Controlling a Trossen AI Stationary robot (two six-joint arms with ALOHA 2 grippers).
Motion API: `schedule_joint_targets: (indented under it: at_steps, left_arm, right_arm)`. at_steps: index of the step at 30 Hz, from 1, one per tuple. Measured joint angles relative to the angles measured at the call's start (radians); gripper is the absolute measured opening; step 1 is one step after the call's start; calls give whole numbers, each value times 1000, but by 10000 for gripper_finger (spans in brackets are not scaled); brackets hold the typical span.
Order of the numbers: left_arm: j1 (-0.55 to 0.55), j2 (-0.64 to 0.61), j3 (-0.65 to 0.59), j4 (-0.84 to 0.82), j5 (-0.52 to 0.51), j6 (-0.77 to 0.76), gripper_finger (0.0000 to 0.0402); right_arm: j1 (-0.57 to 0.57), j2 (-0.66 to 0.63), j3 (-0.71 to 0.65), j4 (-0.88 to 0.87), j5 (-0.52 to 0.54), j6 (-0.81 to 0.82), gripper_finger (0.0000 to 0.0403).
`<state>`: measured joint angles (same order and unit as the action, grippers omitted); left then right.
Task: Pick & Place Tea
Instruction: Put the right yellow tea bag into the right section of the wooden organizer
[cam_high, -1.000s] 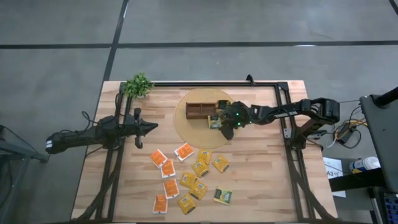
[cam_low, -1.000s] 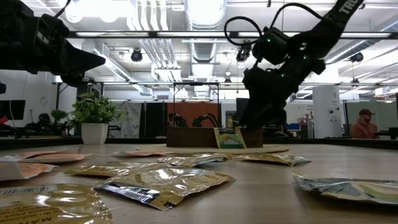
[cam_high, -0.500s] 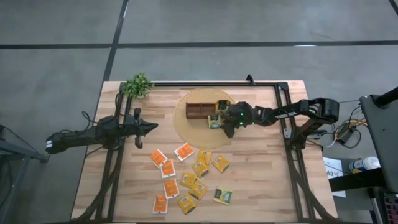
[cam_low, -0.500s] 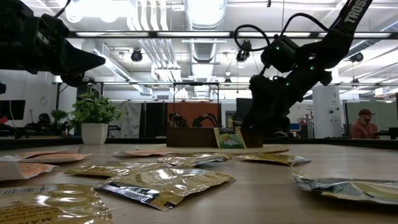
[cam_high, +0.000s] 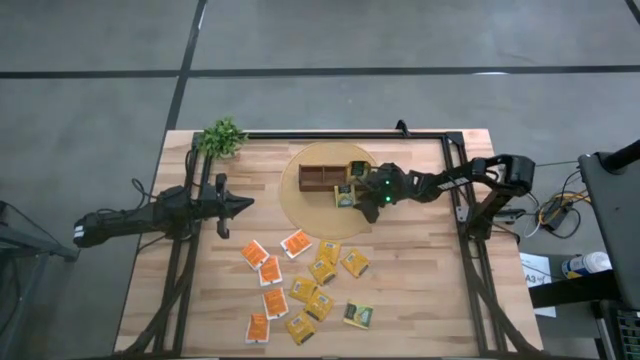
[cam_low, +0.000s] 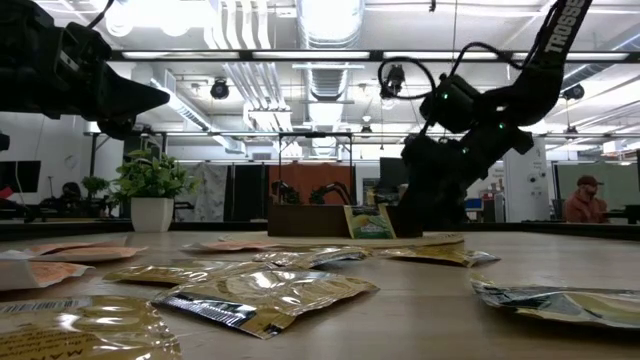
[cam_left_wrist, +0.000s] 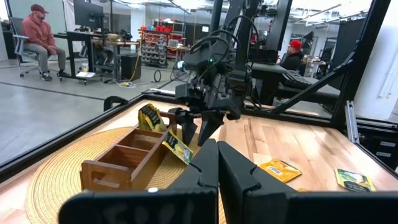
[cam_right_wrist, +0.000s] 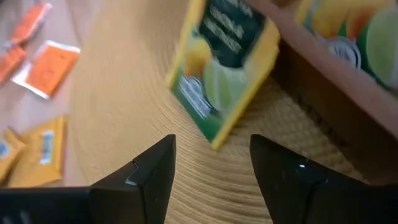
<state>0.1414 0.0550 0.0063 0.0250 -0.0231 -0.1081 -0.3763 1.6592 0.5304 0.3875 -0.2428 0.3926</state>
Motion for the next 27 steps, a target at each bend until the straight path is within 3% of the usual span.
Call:
schedule_joint_targets:
  at_steps: [7,20,27]
  left_arm:
    - [0,0,0,0,0,0,0]
    - [0,0,0,0,0,0,0]
    - [0,0,0,0,0,0,0]
  right_arm:
    - [0,32,10,47,-6,-4,203]
    - [5,-36,9,27,-80,10,203]
    - [6,-200,9,-143,37,13,203]
